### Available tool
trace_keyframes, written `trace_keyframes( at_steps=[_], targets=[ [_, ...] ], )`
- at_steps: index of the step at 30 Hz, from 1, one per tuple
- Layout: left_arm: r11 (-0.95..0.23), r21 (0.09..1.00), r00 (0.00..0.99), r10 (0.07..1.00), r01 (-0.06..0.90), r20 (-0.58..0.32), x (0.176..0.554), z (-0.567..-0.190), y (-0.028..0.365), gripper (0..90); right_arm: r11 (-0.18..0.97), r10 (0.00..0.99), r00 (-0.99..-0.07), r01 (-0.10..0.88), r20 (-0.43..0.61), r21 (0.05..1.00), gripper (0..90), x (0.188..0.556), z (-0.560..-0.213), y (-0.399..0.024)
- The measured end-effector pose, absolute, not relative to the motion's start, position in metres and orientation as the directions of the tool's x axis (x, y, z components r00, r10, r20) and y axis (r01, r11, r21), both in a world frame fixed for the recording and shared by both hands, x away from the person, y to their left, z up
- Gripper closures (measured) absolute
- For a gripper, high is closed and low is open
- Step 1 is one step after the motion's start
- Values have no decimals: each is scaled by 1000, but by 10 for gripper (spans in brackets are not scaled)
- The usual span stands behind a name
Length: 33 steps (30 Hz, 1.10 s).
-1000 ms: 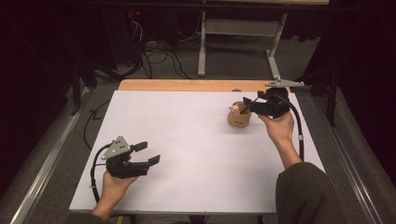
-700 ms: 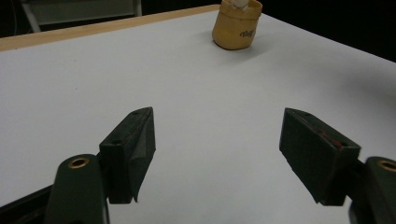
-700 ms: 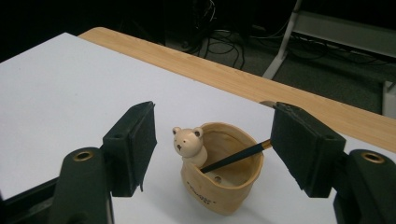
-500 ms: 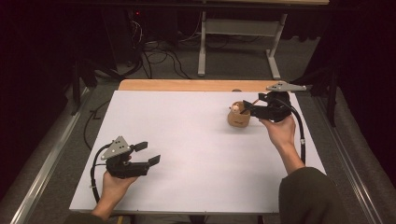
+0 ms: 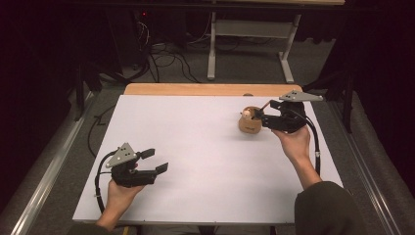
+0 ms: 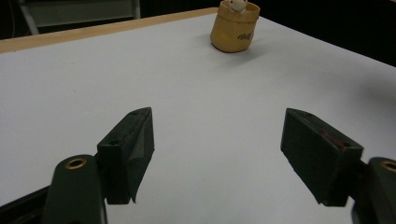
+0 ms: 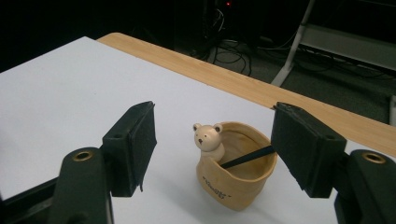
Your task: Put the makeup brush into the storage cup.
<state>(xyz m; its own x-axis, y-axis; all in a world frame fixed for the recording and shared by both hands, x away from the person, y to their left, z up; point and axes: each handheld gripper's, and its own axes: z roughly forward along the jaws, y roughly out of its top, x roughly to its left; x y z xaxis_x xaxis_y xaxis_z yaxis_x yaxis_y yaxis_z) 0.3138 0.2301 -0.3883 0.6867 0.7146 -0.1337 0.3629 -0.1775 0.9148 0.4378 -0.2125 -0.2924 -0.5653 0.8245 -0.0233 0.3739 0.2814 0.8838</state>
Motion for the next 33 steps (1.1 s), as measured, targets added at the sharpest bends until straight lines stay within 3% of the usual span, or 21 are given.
trace_keyframes(
  at_steps=[33],
  targets=[
    [-173,917,689,712,360,-136,313,-388,230,260,277,793,-609,335,-17,901,328,405,-291,-220]
  ],
)
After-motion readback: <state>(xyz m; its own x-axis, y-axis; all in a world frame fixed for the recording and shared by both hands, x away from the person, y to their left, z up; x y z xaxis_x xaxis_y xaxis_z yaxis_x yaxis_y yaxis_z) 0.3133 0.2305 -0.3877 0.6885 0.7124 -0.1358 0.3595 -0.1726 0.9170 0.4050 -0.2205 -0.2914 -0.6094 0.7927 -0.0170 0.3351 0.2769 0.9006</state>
